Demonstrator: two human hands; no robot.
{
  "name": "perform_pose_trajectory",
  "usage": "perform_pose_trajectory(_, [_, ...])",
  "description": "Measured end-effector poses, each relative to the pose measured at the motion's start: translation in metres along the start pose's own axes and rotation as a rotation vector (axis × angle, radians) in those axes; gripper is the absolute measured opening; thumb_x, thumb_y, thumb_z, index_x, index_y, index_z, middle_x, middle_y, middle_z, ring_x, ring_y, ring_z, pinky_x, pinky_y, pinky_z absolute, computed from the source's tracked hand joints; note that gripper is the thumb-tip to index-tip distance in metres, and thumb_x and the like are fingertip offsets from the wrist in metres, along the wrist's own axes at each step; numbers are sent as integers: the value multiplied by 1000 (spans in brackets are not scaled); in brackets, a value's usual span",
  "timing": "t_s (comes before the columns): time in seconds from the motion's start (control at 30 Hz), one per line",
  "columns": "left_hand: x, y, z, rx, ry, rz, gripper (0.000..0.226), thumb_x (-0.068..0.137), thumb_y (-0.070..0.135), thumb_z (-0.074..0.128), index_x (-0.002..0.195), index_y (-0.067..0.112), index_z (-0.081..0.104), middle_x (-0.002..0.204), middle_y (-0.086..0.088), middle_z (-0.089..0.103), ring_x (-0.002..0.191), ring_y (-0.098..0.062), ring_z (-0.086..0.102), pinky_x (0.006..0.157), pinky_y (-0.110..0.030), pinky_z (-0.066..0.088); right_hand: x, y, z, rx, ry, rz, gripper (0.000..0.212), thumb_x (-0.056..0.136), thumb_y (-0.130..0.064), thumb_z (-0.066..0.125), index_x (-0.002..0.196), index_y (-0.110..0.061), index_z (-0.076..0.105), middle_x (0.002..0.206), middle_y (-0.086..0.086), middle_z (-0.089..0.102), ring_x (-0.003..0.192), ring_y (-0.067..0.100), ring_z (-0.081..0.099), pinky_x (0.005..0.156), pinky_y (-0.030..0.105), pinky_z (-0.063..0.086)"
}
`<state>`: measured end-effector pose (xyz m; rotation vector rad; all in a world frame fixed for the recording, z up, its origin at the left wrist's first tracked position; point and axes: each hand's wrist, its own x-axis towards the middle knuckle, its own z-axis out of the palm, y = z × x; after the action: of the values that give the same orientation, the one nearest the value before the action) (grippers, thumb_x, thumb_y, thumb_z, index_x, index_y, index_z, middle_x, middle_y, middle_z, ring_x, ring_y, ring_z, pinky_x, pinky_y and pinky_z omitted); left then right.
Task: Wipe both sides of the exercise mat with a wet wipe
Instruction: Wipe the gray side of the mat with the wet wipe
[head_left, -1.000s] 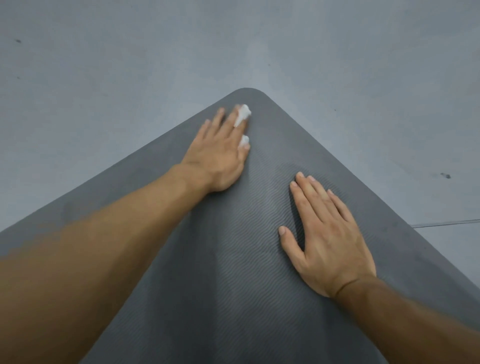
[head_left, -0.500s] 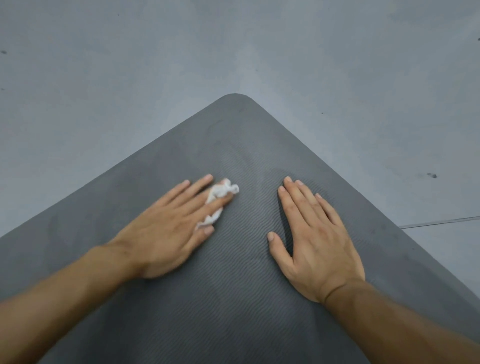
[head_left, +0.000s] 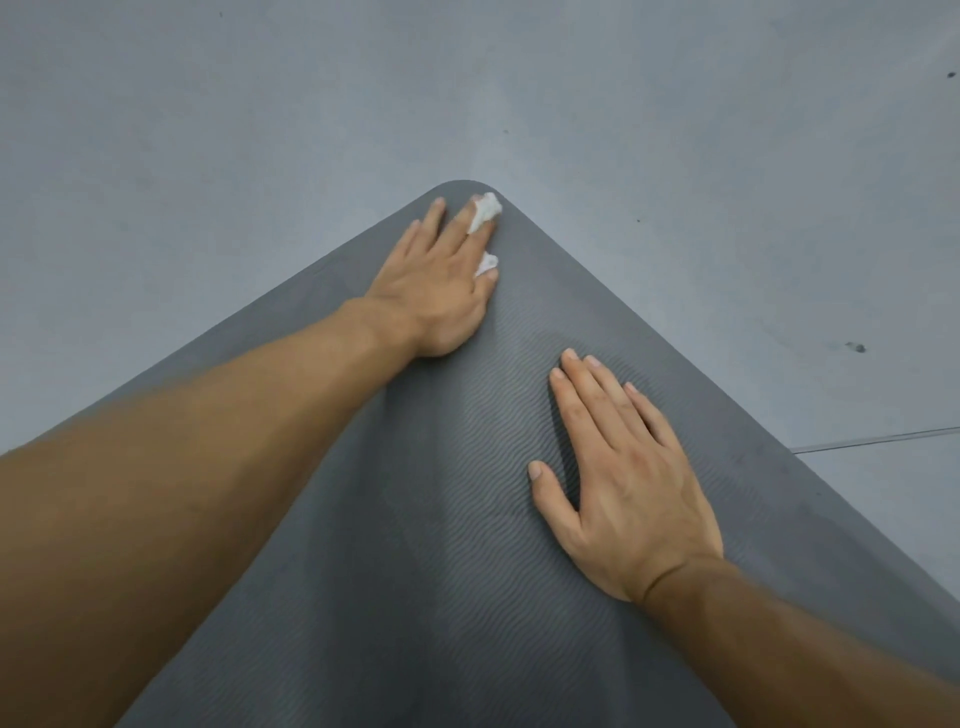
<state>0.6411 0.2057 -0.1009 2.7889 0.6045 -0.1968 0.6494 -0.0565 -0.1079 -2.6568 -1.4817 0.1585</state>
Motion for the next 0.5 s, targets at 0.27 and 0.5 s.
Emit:
perform_pose_trajectory(0.27, [-83, 23, 21, 116, -25, 424, 63, 109, 43, 16, 166, 24, -7, 173, 10, -11, 158, -11, -15, 128, -35, -7, 0, -1, 0, 2, 5, 5, 76, 101, -55, 32, 163, -11, 28, 172, 3, 19, 159, 14, 13, 128, 39, 12])
perform_pose_trajectory(0.5, [-114, -30, 14, 40, -40, 230, 60, 107, 50, 9, 162, 41, -13, 170, 21, -15, 155, -2, -20, 127, -32, -8, 0, 0, -1, 25, 2, 5, 76, 101, -56, 31, 164, -12, 26, 172, 2, 17, 160, 15, 12, 128, 40, 12])
